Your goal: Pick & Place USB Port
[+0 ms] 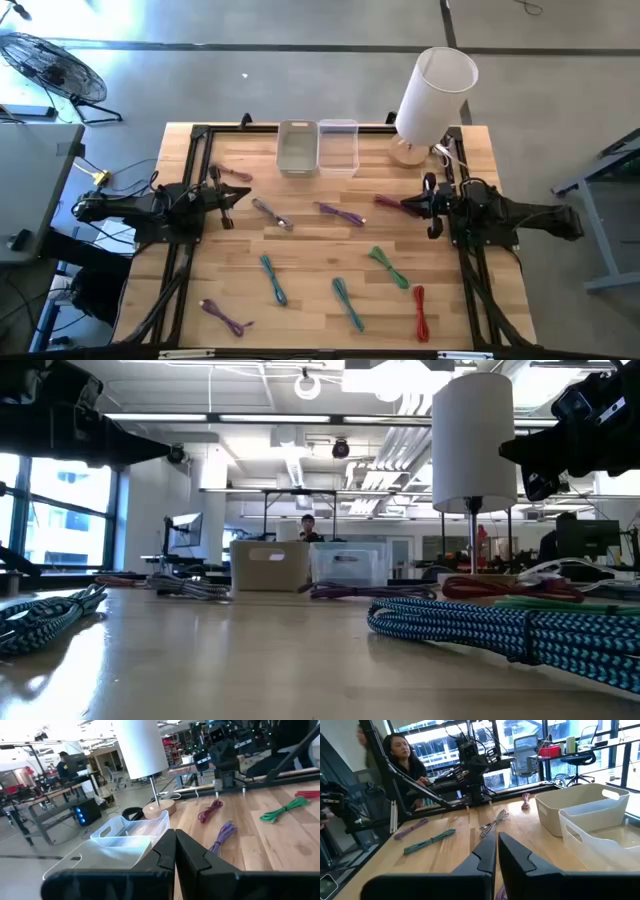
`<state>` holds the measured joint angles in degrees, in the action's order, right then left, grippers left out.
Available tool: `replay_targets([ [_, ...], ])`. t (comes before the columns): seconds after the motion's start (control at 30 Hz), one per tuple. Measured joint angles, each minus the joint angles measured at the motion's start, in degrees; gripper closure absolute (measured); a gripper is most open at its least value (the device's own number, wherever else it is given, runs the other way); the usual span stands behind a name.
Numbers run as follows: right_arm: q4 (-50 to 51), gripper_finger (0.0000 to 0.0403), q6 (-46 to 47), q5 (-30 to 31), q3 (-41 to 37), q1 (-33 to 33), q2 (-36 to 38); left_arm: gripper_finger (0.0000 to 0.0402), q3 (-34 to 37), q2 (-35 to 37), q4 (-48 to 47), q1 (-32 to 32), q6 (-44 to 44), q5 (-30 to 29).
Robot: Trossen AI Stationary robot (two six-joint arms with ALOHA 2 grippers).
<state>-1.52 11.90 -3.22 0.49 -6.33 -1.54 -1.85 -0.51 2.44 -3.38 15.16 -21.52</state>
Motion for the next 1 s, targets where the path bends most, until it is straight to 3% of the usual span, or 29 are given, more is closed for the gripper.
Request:
replay_targets([
  [0.4,0.2,0.0391,2.29,3.08,0.02,-0.01,0.0,0.0401,0.0,0.0,0.37,0.0,0.0,1.25],
  [0.83,0.17,0.0393,-1.59,2.85,0.08,-0.02,0.0,0.0401,0.0,0.0,-0.5,0.0,-0.44,1.07],
  [1.0,1.53,0.0401,-1.81,1.64,3.94,0.0,-0.43,0.0401,-0.05,0.0,-0.85,0.0,-0.46,2.22],
])
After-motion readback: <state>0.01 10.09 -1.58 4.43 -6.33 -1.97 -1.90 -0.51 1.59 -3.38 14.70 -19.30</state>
